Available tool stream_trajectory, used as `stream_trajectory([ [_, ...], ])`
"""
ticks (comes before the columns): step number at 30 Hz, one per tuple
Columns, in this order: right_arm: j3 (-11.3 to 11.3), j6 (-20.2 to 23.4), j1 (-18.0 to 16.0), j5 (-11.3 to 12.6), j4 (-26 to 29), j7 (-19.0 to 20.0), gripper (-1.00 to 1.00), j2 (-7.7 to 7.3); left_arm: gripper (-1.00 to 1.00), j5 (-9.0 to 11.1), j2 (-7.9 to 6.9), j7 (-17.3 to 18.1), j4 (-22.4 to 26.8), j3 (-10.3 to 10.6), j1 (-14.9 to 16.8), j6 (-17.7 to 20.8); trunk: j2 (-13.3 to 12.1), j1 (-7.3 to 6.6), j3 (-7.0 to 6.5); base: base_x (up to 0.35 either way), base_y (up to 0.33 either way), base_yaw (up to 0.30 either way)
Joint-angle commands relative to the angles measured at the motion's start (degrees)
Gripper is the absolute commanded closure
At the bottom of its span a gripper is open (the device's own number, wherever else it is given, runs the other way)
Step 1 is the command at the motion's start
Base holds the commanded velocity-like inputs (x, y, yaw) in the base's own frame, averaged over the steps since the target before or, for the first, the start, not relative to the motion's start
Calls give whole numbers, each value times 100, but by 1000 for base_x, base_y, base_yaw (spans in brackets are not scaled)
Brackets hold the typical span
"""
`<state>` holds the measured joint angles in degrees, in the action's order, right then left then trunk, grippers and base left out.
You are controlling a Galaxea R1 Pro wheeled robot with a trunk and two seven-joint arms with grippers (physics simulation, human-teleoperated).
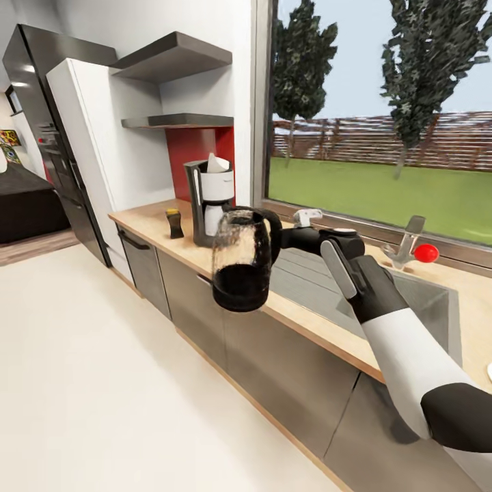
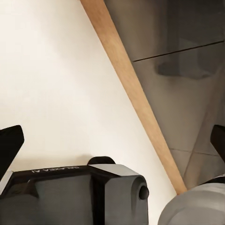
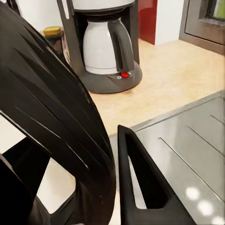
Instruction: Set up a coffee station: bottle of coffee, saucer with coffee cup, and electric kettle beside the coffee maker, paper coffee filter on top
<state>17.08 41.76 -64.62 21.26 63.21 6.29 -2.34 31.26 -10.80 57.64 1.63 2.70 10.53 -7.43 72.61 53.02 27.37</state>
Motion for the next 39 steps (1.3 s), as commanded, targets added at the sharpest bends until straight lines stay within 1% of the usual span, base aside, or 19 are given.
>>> stream_trajectory([
  [1, 6, 30, -19, 1, 7, -38, 100, -4, -100, 11, -1, 3, -6, 36, 5, -51, 4, 0, 6, 6, 2, 0],
  [4, 6, 25, -22, -2, 7, -50, 100, -9, -100, 11, -1, 2, -5, 37, 4, -52, 4, 0, 6, 3, 1, 0],
  [5, -1, 24, -149, -19, -1, -73, 100, -55, -100, 11, -1, -7, -6, 38, 9, -53, 4, 0, 6, 0, 0, 0],
  [6, -1, 30, -215, -21, -6, -149, 100, -67, -100, 11, -1, -10, -7, 38, 6, -51, 4, 0, 6, 0, 0, 0],
  [7, -2, 51, -346, -19, -9, -495, 100, -77, -100, 11, -1, -14, -6, 38, 7, -52, 4, 0, 6, 0, 0, 0],
  [8, -3, 63, -396, -15, -10, -626, 100, -81, -100, 11, -1, -14, -5, 38, 8, -52, 4, 0, 6, 0, 0, 0],
  [10, -3, 77, -459, -11, -10, -764, 100, -89, -100, 11, -1, -16, -5, 33, 9, -54, 4, 0, 6, 0, 0, 0],
  [12, -6, 82, -514, -4, -14, -806, 100, -104, -100, 13, -3, -18, -5, 29, 5, -51, 4, 0, 6, 0, 0, 0],
  [14, -9, 85, -560, 7, -28, -818, 100, -198, -100, 16, -9, -16, -5, 26, 6, -49, 4, 0, 6, 0, 0, 0],
  [17, -11, 87, -586, 15, -21, -821, 100, -274, -100, 19, -21, -17, -5, 22, 5, -48, 4, 0, 6, 0, 0, 0],
  [21, -11, 93, -607, 13, -8, -832, 100, -330, -100, 20, -37, -20, -5, 15, 8, -48, 4, 0, 6, 12, 0, 0],
  [26, -44, 94, -663, 3, -7, -846, 100, -438, -100, 20, -51, -16, -5, 5, 4, -48, 4, 0, 6, 211, 64, 0],
  [29, -130, 95, -699, -4, -9, -862, 100, -470, -100, 20, -53, -16, -5, 3, 7, -48, 4, 0, 6, 296, 127, 0],
  [39, -161, 95, -710, -15, -11, -869, 100, -487, -100, 20, -54, -15, -5, 3, 5, -48, 4, 0, 6, 316, 166, -4],
])
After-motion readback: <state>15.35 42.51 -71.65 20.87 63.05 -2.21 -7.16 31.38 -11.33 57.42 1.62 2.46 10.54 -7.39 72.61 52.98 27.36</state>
